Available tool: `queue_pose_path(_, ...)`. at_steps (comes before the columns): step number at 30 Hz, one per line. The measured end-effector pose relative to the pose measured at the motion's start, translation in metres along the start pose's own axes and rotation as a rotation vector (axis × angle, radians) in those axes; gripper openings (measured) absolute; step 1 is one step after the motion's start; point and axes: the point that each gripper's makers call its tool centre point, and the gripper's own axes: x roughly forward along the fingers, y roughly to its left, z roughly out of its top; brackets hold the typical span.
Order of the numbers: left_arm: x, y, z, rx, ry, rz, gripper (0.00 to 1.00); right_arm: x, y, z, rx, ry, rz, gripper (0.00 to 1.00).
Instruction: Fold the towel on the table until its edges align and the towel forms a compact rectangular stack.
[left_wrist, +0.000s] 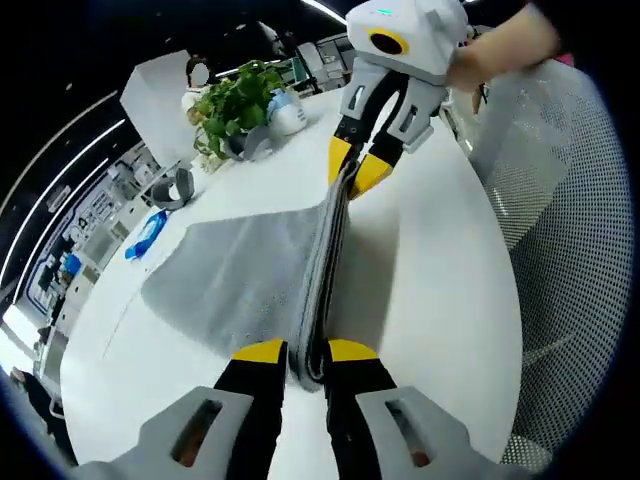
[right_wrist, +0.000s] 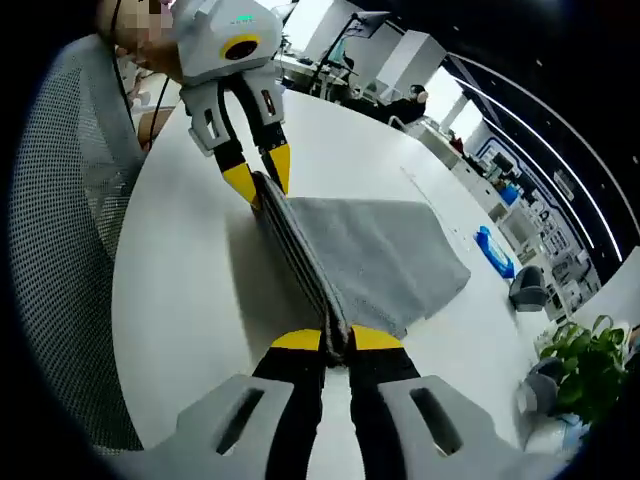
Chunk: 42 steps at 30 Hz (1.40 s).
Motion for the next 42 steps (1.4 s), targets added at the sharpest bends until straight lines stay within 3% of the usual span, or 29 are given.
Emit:
queue_pose_path(5,0.002,0.000,-0.003,-0.023,-0.008,0.003,0.13,-0.001,-0.006,-0.005,0.084,0.004,-0.011,0.06)
queue_pose_path(7,0.002,0.002,0.001,-0.079,-0.038,0.008,0.12,-0.002,-0.007,-0.004,0.109,-0.003,-0.012,0.06)
queue_pose_path(11,-0.001,0.011,0.005,-0.110,-0.075,0.032,0.10,-0.003,-0.009,-0.004,0.129,-0.010,-0.015,0.06)
queue_pose_path(15,-0.003,0.018,0.009,-0.225,-0.122,0.039,0.08,-0.003,-0.013,-0.001,0.198,-0.034,-0.016,0.06)
queue_pose_path(17,-0.008,0.027,0.015,-0.286,-0.173,0.064,0.08,-0.006,-0.018,0.003,0.234,-0.060,-0.029,0.06)
queue_pose_path(19,-0.014,0.035,0.022,-0.365,-0.226,0.078,0.08,-0.010,-0.024,0.011,0.300,-0.109,-0.042,0.06)
queue_pose_path(23,-0.023,0.043,0.032,-0.408,-0.291,0.086,0.08,-0.020,-0.038,0.025,0.457,-0.231,-0.044,0.06)
queue_pose_path(28,-0.033,0.047,0.052,-0.483,-0.394,0.065,0.07,-0.028,-0.045,0.027,0.530,-0.283,-0.039,0.06)
queue_pose_path(31,-0.042,0.053,0.060,-0.565,-0.467,0.056,0.07,-0.037,-0.051,0.039,0.563,-0.356,-0.036,0.05)
queue_pose_path(35,-0.054,0.063,0.070,-0.662,-0.575,0.047,0.07,-0.048,-0.054,0.055,0.687,-0.478,0.028,0.05)
queue_pose_path(39,-0.069,0.067,0.085,-0.780,-0.720,-0.024,0.07,-0.060,-0.062,0.065,0.798,-0.595,0.069,0.05)
queue_pose_path(42,-0.071,0.065,0.088,-0.800,-0.742,-0.052,0.07,-0.069,-0.067,0.070,0.858,-0.667,0.094,0.05)
